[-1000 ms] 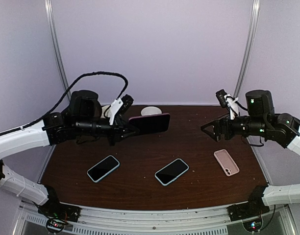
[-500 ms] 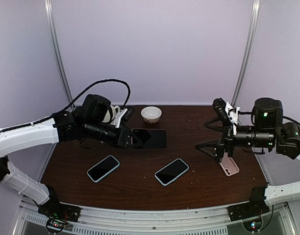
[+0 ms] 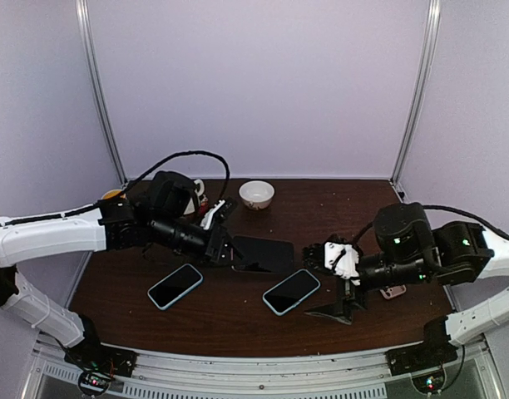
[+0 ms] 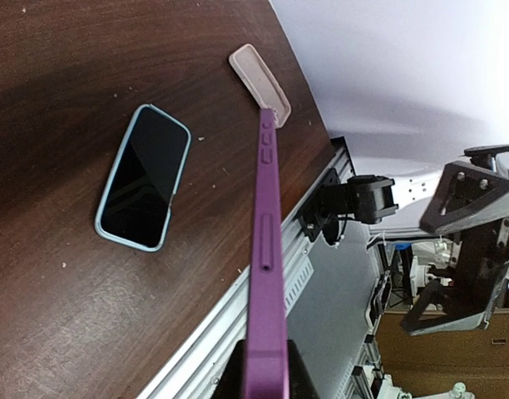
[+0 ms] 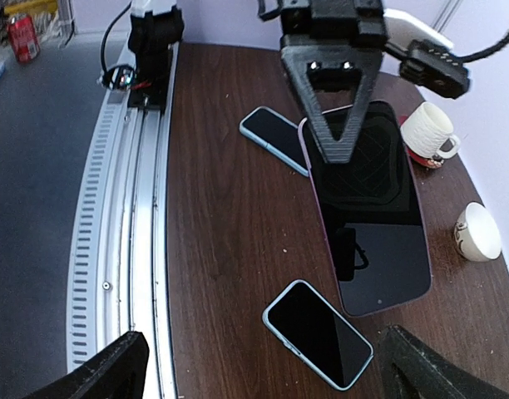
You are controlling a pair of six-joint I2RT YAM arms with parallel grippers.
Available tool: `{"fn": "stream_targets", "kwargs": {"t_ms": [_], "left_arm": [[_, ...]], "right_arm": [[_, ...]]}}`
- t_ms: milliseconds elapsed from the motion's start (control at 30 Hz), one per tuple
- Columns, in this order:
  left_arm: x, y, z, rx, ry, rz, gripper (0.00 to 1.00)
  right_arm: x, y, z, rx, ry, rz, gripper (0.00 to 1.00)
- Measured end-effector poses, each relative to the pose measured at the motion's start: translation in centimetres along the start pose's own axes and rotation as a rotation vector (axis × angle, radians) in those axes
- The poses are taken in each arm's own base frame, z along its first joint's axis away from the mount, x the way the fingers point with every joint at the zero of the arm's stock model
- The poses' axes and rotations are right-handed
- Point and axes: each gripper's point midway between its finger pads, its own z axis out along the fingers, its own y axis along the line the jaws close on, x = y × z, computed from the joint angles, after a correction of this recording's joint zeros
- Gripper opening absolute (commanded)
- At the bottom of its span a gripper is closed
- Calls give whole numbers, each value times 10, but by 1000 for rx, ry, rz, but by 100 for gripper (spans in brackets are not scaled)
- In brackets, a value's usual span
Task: Take the phone out of the phone case
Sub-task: Pass from the left arm to the right
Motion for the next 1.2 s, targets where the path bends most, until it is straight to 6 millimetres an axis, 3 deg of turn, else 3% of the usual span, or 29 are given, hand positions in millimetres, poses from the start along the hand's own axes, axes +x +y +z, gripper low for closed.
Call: {"fn": "stream_targets", "kwargs": {"t_ms": [200, 500, 700, 900, 1200], "left_arm": [[8, -8, 8, 50, 37, 11, 0], [22, -9, 16, 146, 75, 1, 0], [23, -22, 14, 210, 88, 30, 0], [29, -14, 19, 195, 118, 36, 0], [34, -15, 21, 210, 151, 73, 0]], "right_arm": [[10, 0, 28, 7, 96, -103, 100], [3, -21, 43, 122, 95, -213, 100], [0, -22, 58, 126, 85, -243, 100], [10, -23, 82, 94, 123, -228, 99], [6, -37, 87, 115, 97, -175, 94]]}}
